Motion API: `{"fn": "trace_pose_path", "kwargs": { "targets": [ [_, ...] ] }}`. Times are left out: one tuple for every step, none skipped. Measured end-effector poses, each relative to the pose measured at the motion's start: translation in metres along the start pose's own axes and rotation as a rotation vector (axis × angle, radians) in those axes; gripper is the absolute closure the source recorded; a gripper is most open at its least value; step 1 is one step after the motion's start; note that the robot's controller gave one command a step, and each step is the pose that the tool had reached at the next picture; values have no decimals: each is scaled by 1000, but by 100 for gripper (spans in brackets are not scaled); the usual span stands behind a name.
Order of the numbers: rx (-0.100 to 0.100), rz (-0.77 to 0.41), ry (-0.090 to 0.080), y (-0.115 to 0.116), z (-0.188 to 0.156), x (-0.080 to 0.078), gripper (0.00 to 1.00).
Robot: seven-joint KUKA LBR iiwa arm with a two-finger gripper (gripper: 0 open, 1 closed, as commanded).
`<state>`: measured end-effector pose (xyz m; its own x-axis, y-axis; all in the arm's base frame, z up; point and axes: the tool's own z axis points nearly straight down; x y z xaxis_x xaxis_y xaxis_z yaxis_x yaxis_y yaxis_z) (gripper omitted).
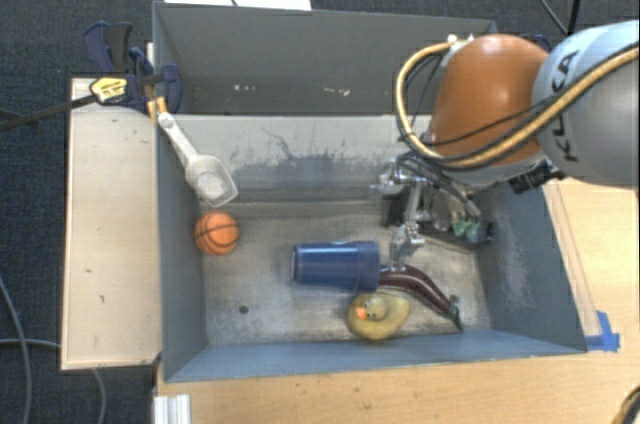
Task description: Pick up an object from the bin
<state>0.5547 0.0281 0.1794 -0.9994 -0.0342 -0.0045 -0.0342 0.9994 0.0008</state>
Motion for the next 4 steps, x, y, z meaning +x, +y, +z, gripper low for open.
{"fn": "trace_pose_path", "kwargs": {
  "targets": [
    [8, -248, -8, 9, 93, 14, 100],
    [8, -247, -8, 9, 93, 14, 100],
    [5, -246, -9, 10, 91, 15, 100],
    [4, -244, -9, 10, 91, 15, 100]
  ]
}}
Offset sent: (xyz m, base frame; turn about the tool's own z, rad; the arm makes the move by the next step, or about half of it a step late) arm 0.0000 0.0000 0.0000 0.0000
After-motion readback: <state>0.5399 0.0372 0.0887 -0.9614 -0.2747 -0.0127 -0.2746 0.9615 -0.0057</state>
